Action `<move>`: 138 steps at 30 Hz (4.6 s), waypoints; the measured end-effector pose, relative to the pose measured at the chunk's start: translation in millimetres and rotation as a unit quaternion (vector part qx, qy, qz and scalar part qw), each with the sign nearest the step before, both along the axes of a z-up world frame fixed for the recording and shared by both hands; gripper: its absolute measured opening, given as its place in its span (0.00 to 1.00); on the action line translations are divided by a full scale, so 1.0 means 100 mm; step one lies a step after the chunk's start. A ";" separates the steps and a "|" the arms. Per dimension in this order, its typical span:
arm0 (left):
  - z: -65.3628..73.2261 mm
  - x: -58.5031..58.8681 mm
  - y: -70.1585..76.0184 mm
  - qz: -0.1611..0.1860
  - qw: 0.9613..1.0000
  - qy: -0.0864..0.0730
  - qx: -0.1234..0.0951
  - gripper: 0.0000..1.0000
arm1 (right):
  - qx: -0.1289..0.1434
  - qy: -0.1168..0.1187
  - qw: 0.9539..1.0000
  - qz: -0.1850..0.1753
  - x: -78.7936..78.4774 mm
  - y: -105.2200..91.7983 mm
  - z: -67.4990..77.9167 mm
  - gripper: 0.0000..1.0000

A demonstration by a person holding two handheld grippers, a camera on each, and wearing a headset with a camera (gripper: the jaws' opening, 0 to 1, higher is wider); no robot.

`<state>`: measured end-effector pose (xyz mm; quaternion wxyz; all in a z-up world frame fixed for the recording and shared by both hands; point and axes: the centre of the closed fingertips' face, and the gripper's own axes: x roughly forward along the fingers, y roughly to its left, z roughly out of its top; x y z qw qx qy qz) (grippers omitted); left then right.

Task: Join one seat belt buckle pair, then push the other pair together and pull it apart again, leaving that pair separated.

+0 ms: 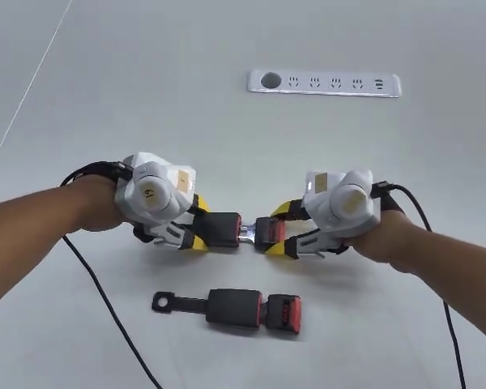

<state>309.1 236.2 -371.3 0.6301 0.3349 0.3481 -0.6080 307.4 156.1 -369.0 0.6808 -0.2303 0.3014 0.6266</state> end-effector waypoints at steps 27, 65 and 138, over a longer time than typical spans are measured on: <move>-0.03 0.01 0.01 -0.021 1.000 -0.003 0.016 0.33 | -0.019 0.008 1.000 -0.009 0.02 0.20 -0.02 0.34; 0.02 -0.01 -0.04 -0.020 1.000 0.002 0.013 0.33 | -0.042 -0.007 0.999 -0.008 0.02 0.19 -0.04 0.35; 0.05 -0.05 -0.07 -0.021 0.999 0.004 0.032 0.34 | -0.081 0.014 0.994 -0.066 -0.11 -1.43 -0.08 0.36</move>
